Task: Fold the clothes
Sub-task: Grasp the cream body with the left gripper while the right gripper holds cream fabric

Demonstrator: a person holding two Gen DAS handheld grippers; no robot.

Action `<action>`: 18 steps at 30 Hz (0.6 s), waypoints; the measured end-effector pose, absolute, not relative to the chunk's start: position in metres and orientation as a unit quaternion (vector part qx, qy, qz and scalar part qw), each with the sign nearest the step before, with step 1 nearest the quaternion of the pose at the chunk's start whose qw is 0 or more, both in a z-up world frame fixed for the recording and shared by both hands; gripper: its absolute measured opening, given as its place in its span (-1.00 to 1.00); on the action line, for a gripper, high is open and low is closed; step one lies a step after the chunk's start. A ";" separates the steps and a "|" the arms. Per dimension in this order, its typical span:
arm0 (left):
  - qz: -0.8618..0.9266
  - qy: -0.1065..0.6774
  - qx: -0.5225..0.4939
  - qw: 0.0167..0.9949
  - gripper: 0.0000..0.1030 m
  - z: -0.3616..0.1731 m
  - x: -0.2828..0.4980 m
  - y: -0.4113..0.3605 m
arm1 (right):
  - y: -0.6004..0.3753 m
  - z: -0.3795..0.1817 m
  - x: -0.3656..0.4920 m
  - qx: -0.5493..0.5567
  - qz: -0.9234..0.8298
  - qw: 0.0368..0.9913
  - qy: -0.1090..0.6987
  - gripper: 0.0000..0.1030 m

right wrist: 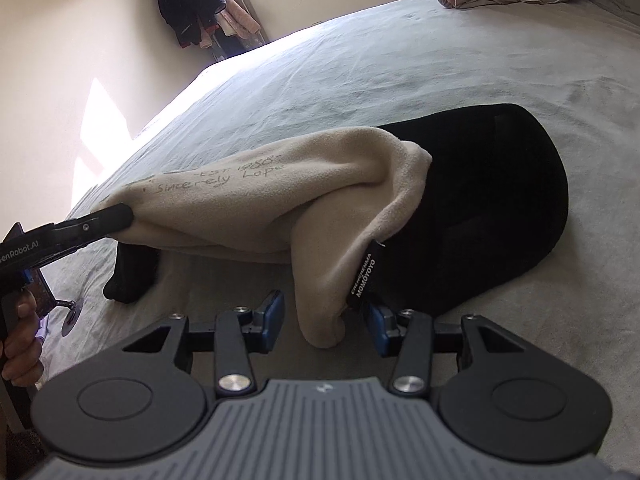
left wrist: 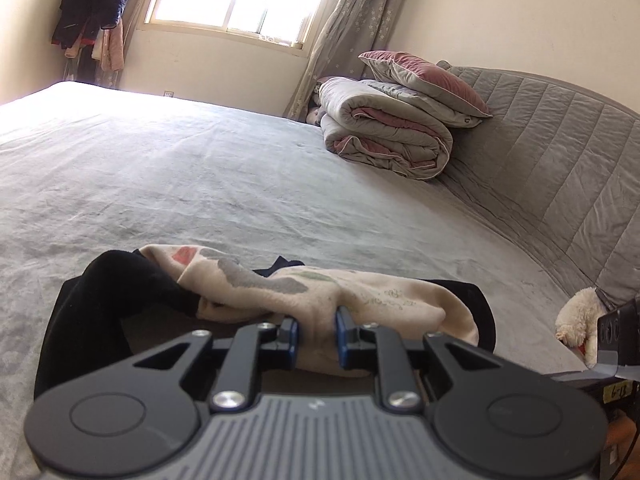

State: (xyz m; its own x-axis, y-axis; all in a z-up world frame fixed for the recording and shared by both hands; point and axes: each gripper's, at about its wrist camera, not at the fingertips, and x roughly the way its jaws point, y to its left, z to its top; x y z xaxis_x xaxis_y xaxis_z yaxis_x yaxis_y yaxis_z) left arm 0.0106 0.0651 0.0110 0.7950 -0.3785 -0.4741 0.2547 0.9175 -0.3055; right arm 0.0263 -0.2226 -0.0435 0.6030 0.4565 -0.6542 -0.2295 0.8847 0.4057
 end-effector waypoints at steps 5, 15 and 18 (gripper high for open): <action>-0.167 0.271 -0.140 0.938 -0.65 0.012 0.012 0.073 | -0.216 -0.050 0.032 0.141 0.194 0.888 0.393 -0.06; -0.161 0.256 -0.146 0.942 -0.65 0.018 0.011 0.088 | -0.214 -0.036 0.037 0.140 0.201 0.893 0.378 -0.83; -0.158 0.249 -0.150 0.944 -0.65 0.022 0.010 0.095 | -0.221 -0.017 0.030 0.158 0.223 0.893 0.357 -0.84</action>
